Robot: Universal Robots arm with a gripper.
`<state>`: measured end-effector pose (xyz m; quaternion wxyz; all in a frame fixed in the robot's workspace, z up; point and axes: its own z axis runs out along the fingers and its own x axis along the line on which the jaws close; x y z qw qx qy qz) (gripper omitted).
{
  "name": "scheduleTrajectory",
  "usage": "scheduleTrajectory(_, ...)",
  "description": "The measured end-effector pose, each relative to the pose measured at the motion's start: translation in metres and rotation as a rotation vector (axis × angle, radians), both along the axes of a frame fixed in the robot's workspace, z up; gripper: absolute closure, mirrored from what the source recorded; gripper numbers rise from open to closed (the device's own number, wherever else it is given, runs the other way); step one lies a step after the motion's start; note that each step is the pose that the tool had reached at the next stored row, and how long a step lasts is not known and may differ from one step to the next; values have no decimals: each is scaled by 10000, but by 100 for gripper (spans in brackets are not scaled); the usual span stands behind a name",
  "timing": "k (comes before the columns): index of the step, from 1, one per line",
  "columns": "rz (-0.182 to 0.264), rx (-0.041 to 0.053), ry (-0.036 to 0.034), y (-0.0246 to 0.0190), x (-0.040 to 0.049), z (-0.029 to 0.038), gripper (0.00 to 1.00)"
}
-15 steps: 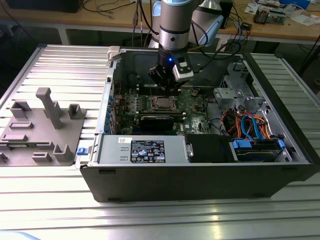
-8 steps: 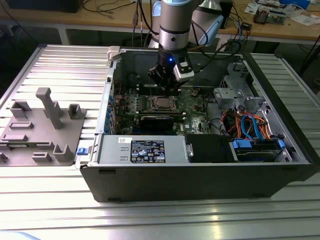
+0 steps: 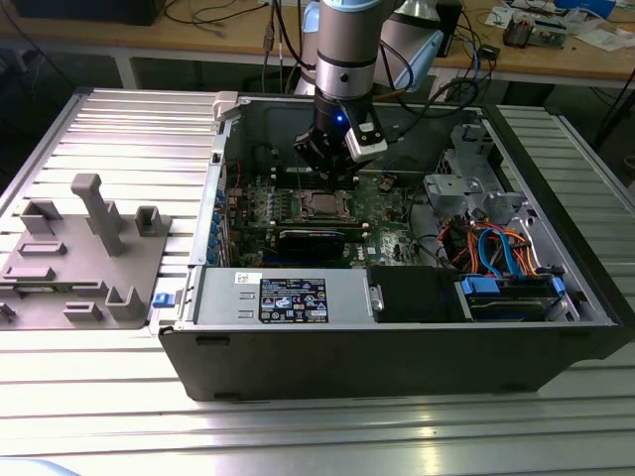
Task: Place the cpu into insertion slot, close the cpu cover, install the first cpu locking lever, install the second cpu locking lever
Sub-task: 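Install the first cpu locking lever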
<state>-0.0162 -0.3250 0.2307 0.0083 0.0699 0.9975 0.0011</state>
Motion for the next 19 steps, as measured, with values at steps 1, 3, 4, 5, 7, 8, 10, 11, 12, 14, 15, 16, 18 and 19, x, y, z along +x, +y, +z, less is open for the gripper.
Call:
scheduleTrajectory(1,16,0,0,0,0,0,89)
scheduleTrajectory(3,67,0,1,0,0,0,89)
scheduleTrajectory(4,89,0,0,0,0,0,89)
scheduleTrajectory(5,121,0,0,0,0,0,89)
scheduleTrajectory(7,167,0,0,0,0,0,89)
scheduleTrajectory(8,196,-1,0,0,0,0,89)
scheduleTrajectory(10,290,-1,0,0,0,0,89)
scheduleTrajectory(11,361,-1,0,0,0,0,89)
scheduleTrajectory(12,422,0,0,0,0,0,89)
scheduleTrajectory(14,527,-1,0,0,0,0,89)
scheduleTrajectory(15,575,-1,0,0,0,0,89)
scheduleTrajectory(16,613,-1,0,0,0,0,89)
scheduleTrajectory(18,682,-1,0,0,0,0,89)
scheduleTrajectory(19,724,-1,0,0,0,0,89)
